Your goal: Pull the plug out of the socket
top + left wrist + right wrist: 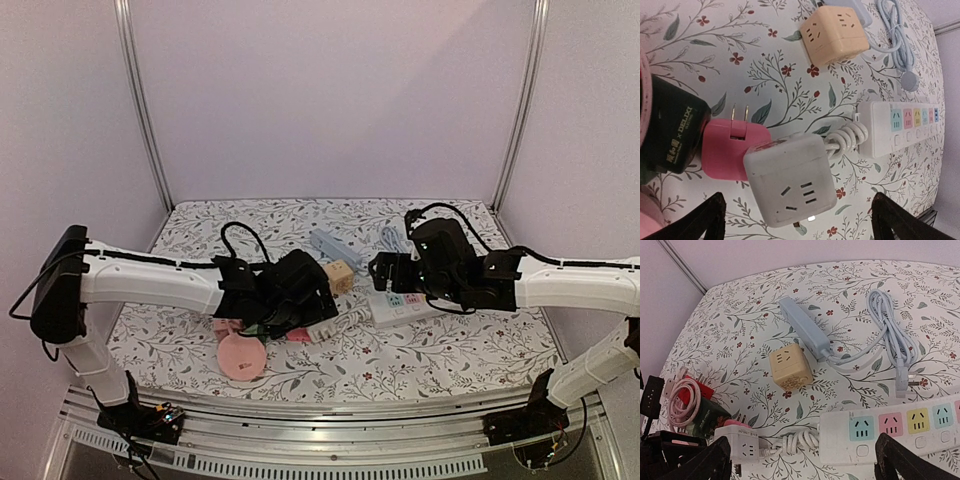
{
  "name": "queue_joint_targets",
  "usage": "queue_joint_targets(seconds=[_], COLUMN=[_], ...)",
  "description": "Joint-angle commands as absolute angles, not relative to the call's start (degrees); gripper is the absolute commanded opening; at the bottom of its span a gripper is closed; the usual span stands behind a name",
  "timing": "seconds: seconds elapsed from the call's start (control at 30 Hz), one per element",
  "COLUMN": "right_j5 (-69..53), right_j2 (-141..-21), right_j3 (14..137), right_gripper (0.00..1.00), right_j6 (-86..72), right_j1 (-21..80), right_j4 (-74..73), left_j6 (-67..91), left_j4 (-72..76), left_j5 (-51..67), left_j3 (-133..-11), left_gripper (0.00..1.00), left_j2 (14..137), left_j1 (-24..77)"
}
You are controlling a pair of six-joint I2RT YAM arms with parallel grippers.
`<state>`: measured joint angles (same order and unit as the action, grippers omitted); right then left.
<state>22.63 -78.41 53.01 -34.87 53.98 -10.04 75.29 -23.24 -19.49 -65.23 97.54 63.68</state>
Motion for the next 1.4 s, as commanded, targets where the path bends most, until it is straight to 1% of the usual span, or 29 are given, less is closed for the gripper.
queue_joint_targets(seconds=[0.0,0.2,0.27,0.37,0.57,0.73,0.8,0.9,0.97,1.07,1.17,1.23,1.37], right_j5=[23.2,22.4,22.1,22.0,22.3,22.0,22.0,21.7,21.5,21.1,21.0,21.1,20.9], right_j2=[-77.3,-77.7,-77.9,-77.9,-77.9,-78.1,-78.3,-78.6,-79.0,-79.4,-79.5,-79.7,-80.3], right_j3=[52.2,52.2,52.3,52.1,51.9,52.1,52.2,52.6,52.6,52.6,52.6,52.6,52.9], right_gripper=[0.99,0.99,0.99,0.99,0.99,0.99,0.99,0.99,0.99,0.99,0.99,0.99,0.99], right_j6=[-34.1,-34.1,-34.0,-34.0,-34.1,-33.5,-33.3,-33.1,-33.1,-33.3,-33.2,-33.2,-33.0], right_j1=[53.9,53.9,53.9,53.8,53.9,53.7,53.7,53.6,53.6,53.5,53.5,53.4,53.3], right_j4=[-10.0,-9.0,-8.9,-8.8,-8.5,-8.3,-8.1,-7.9,-7.8,-7.8,-7.7,-7.6,-7.6], left_j6=[77.5,75.9,75.0,72.6,68.0,66.7,66.1,65.0,64.6,64.1,64.0,63.5,63.0], left_j4=[-25.3,-22.9,-22.5,-24.0,-29.9,-32.5,-34.5,-36.2,-36.3,-37.0,-37.1,-37.1,-37.1], left_j5=[-18.1,-15.2,-14.2,-13.6,-13.8,-12.4,-12.0,-10.6,-9.8,-9.9,-9.6,-9.4,-9.2], left_j3=[-65.3,-65.9,-66.1,-68.1,-74.3,-75.9,-77.2,-78.2,-78.5,-78.7,-78.5,-78.9,-79.2], left_gripper=[1.0,1.0,0.97,0.89,0.67,0.54,0.54,0.63,0.67,0.68,0.72,0.71,0.6], left_j2=[99.2,102.0,103.0,104.7,108.2,109.7,110.6,111.7,112.2,112.6,112.7,112.9,113.2], left_j1=[62.8,61.5,60.8,60.1,60.1,59.8,59.6,58.9,58.3,57.7,57.1,56.9,56.5])
